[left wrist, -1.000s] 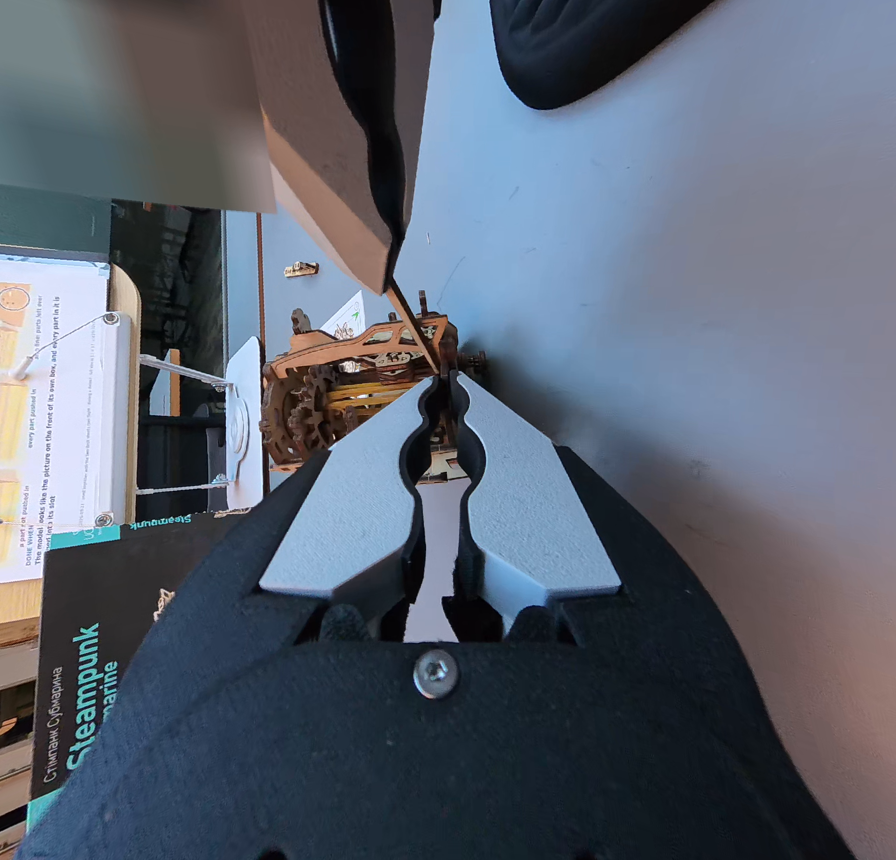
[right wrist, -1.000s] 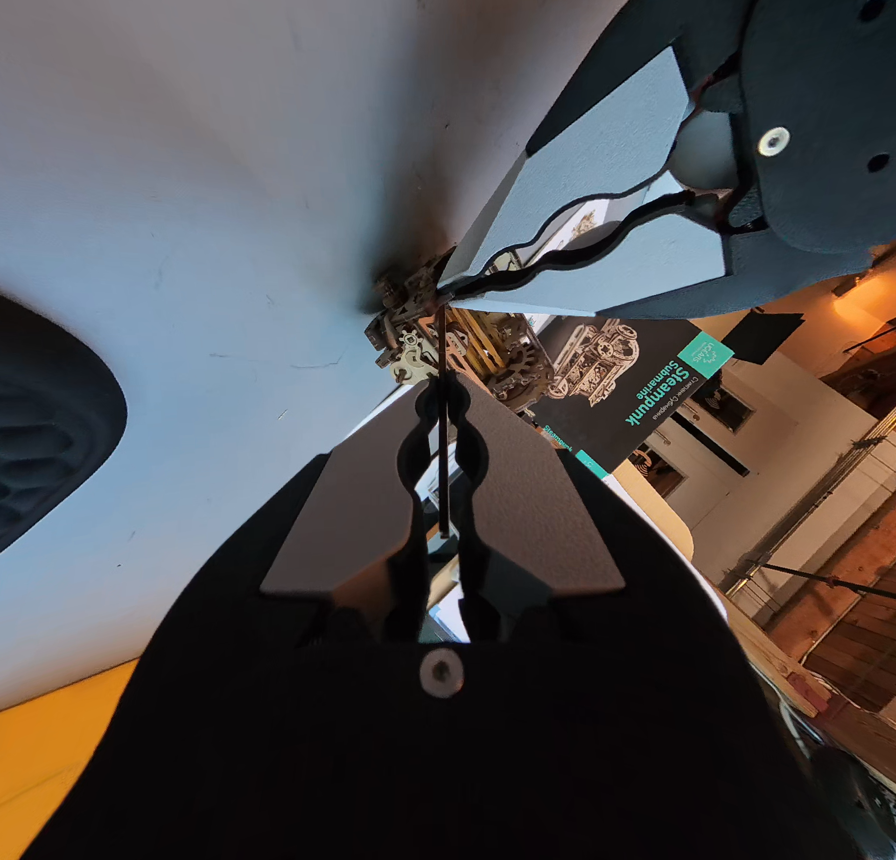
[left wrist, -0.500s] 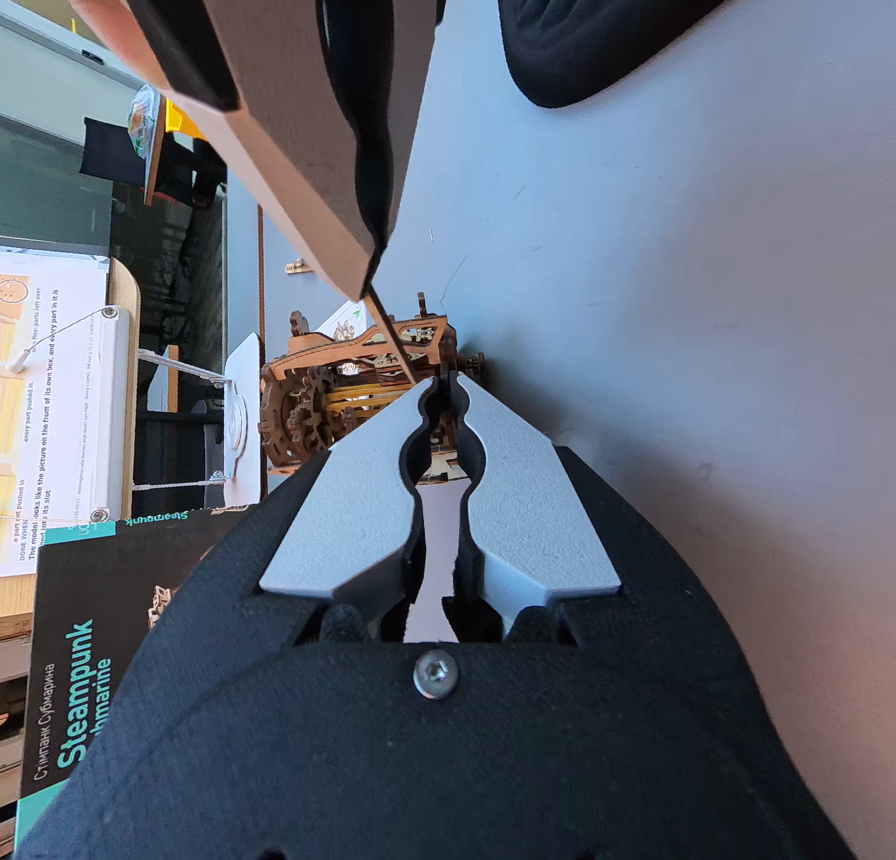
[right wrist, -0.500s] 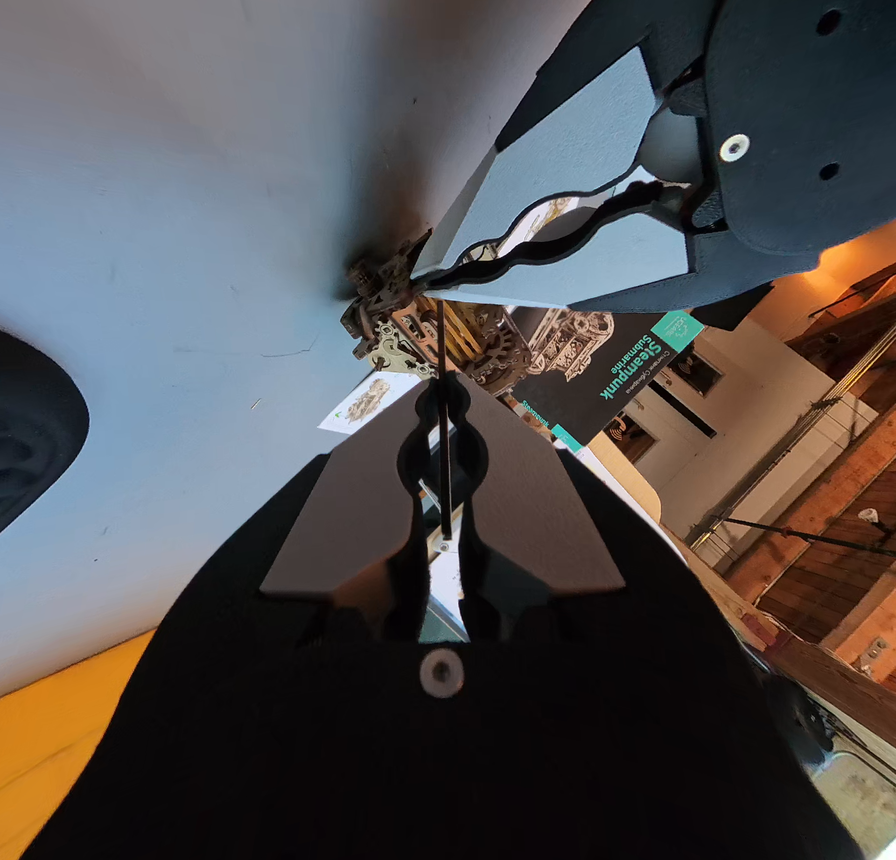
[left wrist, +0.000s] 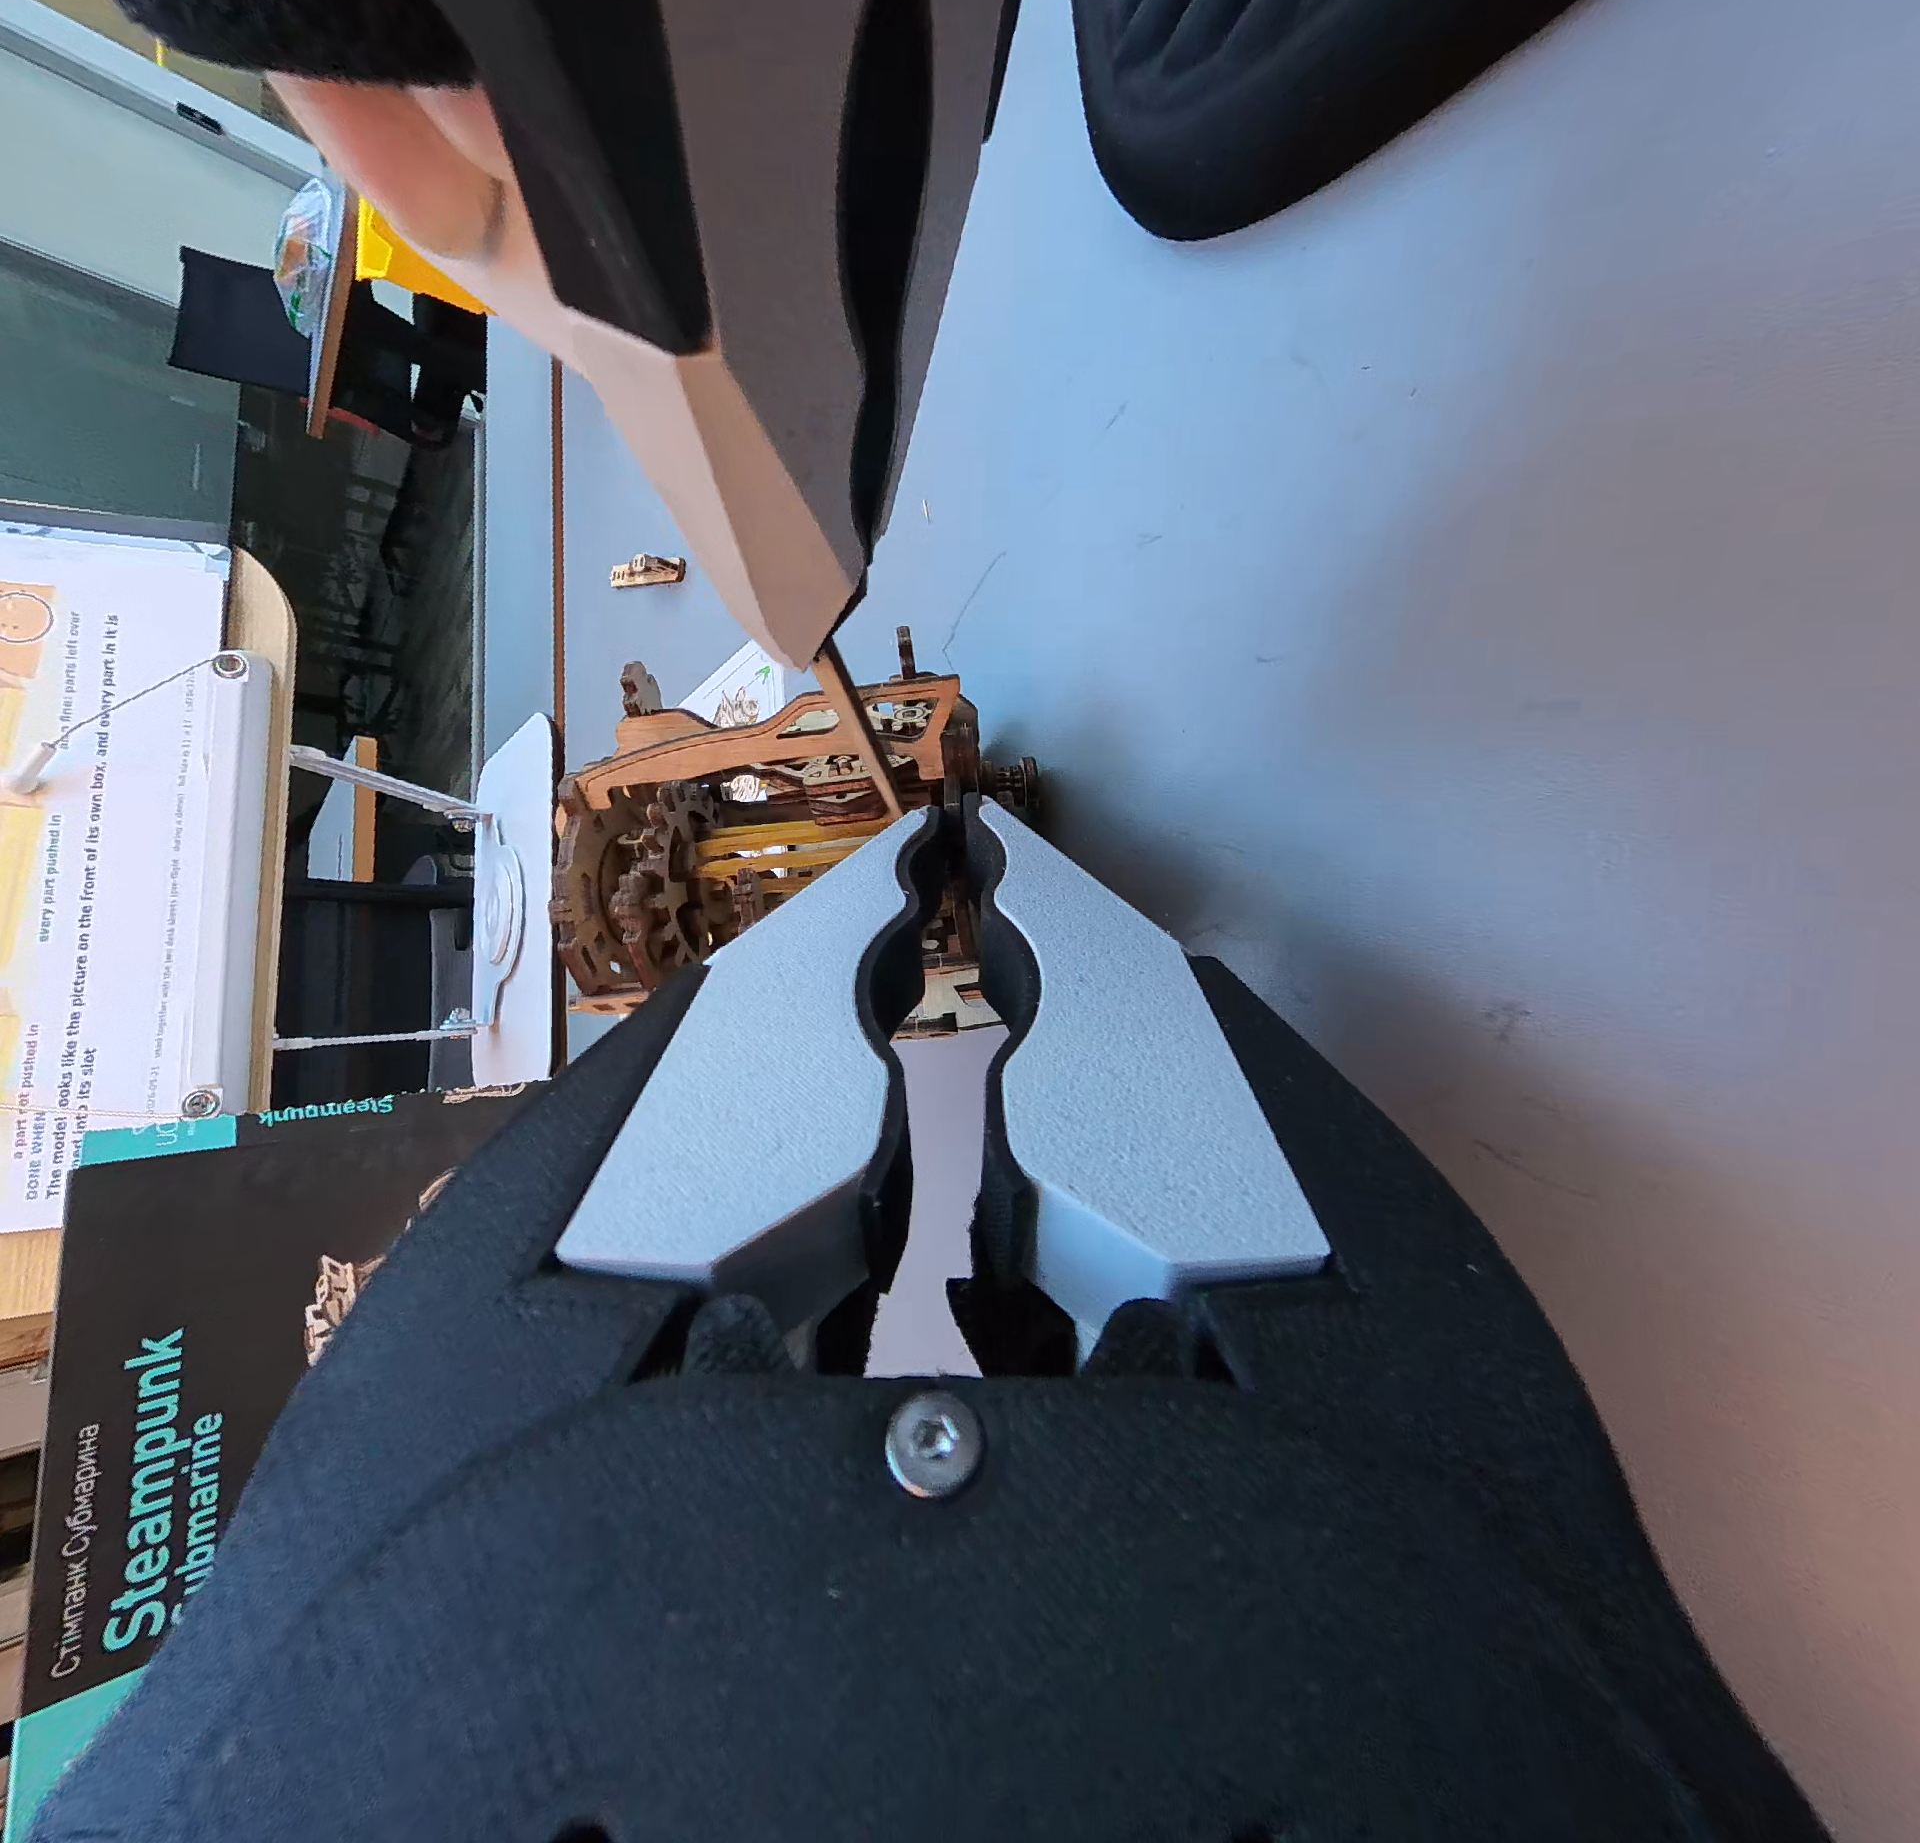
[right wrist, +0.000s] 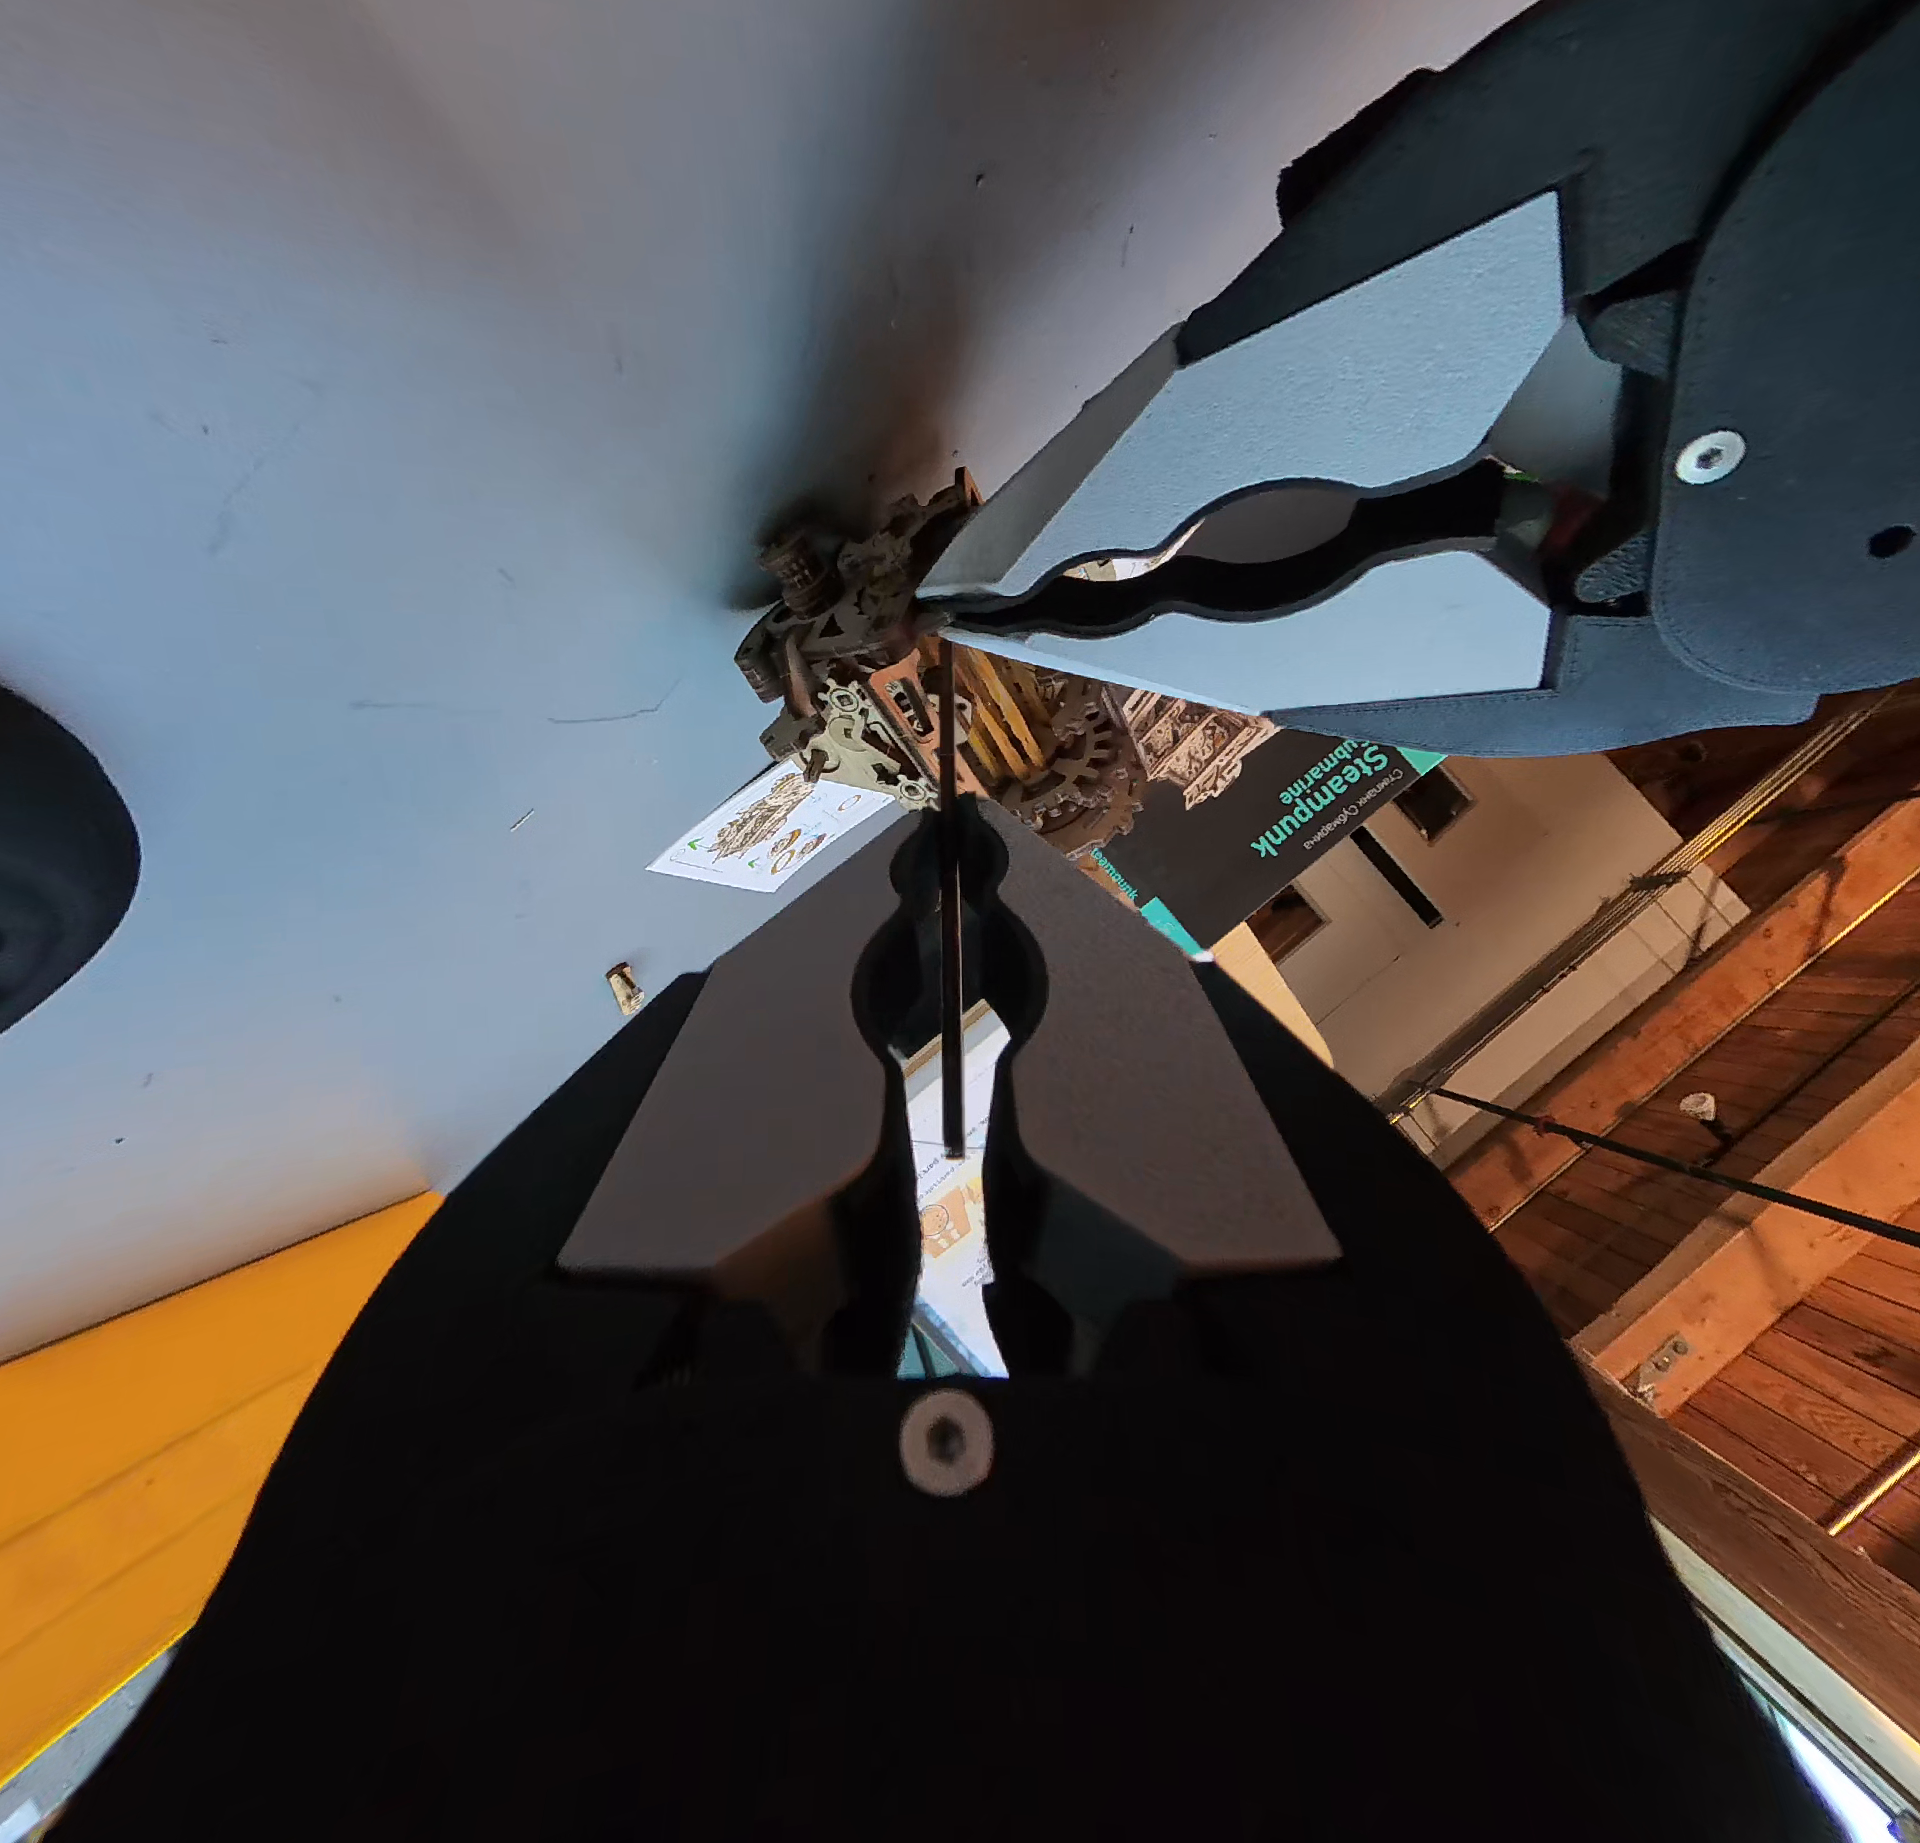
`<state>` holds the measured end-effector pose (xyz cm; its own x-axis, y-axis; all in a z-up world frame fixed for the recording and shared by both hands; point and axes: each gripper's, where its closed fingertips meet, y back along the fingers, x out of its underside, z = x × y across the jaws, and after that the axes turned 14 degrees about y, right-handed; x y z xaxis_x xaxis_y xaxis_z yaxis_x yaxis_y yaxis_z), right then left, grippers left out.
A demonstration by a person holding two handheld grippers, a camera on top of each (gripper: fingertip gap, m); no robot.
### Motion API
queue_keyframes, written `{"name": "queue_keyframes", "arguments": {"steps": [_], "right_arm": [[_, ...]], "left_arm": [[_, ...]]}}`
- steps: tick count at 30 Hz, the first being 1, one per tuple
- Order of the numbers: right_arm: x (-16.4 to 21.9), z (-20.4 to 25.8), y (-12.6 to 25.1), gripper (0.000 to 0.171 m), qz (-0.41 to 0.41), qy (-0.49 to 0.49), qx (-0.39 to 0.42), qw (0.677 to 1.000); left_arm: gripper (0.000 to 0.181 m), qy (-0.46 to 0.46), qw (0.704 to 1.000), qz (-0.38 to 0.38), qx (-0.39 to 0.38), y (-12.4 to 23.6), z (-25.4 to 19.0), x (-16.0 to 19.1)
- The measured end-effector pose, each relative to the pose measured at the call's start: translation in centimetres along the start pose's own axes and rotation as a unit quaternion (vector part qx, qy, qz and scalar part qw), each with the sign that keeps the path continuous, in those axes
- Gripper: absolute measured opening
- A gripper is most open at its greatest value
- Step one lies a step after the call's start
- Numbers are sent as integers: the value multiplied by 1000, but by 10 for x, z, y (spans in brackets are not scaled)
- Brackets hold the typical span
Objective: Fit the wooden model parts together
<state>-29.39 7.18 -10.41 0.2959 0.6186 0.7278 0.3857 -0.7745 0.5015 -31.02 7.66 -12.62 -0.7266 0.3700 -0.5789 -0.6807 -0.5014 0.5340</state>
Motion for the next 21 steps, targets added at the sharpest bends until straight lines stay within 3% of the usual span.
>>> {"name": "queue_keyframes", "arguments": {"steps": [21], "right_arm": [[-3, -2, 4, 1, 26, 74, -37, 996]], "left_arm": [[0, 10, 1000, -2, 5, 2, -5, -3]]}}
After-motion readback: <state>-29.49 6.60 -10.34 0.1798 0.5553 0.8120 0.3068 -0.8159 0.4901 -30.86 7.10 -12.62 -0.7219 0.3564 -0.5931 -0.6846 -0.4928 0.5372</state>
